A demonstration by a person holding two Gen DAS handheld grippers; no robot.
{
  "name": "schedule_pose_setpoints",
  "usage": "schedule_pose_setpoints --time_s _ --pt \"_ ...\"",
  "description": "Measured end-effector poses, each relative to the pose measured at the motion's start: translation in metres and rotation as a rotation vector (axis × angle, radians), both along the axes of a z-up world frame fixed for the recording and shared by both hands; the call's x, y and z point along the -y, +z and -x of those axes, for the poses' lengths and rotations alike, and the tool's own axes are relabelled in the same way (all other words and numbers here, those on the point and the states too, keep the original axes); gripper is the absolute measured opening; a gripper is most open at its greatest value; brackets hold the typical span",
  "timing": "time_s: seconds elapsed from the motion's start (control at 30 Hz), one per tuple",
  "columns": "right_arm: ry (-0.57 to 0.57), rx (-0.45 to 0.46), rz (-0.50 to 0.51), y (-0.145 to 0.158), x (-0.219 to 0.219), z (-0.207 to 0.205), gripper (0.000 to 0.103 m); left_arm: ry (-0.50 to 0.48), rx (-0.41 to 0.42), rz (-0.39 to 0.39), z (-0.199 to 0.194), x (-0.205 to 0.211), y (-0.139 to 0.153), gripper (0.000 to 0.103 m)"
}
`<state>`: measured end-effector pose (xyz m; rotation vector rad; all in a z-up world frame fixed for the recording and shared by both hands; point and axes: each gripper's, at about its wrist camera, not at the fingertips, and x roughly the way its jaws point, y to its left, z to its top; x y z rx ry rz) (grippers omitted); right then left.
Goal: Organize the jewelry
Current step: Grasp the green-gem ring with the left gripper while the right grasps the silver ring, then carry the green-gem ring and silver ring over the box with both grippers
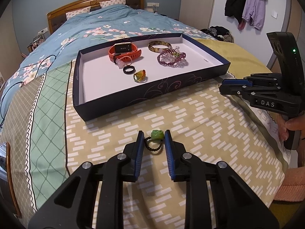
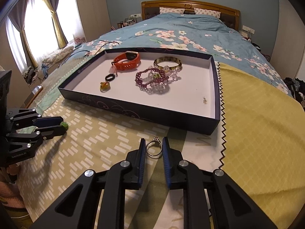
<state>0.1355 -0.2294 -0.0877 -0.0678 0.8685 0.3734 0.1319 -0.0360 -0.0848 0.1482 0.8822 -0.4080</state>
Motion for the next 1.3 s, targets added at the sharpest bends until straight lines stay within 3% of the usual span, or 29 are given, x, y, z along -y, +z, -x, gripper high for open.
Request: schedule_pose_setpoints --time_s 0.63,1.3 --pt "0.031 0.073 -0.111 0.022 -0.002 0.014 0.016 0.026 0.045 0.059 0.008 -0.002 0.018 0.022" --pt "0.025 0.129 -0.146 0.039 -0.003 0.012 0.016 0.045 0.114 0.113 0.006 0.001 0.043 0.022"
